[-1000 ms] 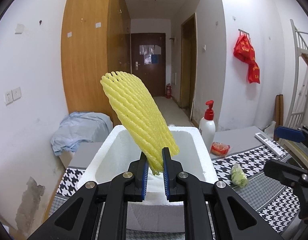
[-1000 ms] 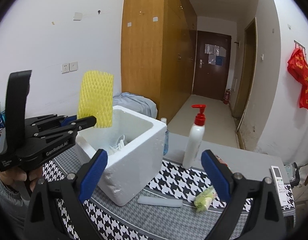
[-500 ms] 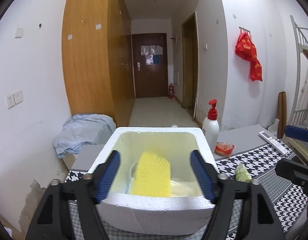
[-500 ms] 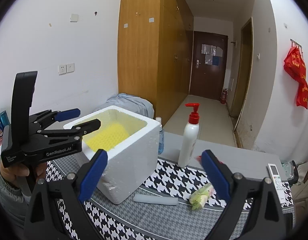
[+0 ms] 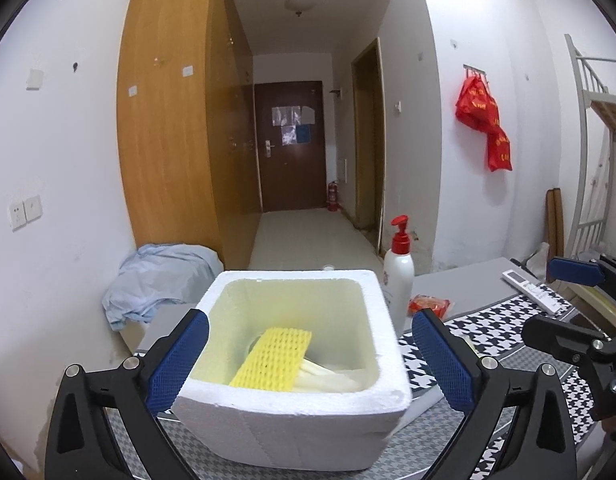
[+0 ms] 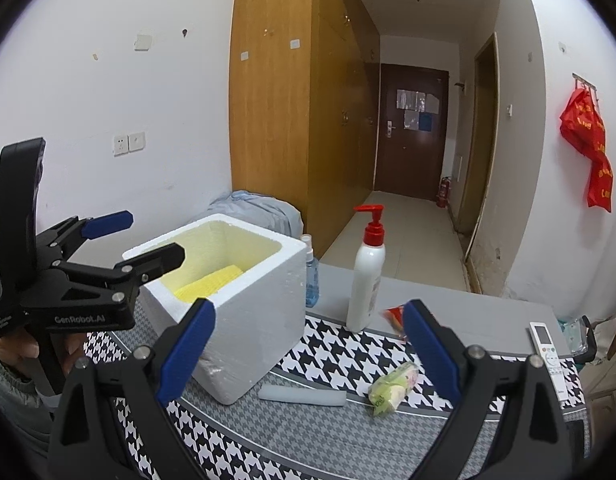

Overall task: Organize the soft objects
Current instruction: 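Withdraw both tools from the box toward the white foam tube and soap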

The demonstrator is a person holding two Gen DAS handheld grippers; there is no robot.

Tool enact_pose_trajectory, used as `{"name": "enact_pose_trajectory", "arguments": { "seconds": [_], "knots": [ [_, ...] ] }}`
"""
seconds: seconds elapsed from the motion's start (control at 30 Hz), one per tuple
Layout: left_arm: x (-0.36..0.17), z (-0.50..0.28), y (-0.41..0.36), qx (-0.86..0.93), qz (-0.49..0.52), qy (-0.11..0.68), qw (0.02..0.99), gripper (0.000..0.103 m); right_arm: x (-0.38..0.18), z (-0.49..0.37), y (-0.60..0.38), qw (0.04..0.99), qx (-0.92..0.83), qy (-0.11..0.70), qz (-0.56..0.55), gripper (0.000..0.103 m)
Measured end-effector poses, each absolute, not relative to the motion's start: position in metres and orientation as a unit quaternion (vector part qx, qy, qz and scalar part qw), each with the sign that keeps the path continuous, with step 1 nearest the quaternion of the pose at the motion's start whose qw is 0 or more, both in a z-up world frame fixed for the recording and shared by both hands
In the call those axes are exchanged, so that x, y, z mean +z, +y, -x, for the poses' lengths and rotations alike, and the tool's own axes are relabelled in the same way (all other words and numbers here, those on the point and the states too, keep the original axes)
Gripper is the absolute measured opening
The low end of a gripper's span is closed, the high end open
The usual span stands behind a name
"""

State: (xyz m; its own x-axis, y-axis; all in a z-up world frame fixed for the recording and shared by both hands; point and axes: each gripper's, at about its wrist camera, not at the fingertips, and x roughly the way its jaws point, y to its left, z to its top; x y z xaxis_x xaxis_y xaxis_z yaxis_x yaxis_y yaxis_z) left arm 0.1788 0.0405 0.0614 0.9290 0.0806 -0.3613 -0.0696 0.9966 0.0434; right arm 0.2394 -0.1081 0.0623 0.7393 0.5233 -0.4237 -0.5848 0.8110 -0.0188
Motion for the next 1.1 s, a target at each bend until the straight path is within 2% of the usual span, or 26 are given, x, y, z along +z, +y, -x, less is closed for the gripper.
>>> {"name": "enact_pose_trajectory", "arguments": {
  "seconds": [1.1],
  "knots": [
    [0.070,-0.153,-0.035,-0.040,-0.042,0.176,0.983,0.102,0.068,-0.212,-0.184,0.951,0.241,0.189,0.039,0.097]
  ]
}}
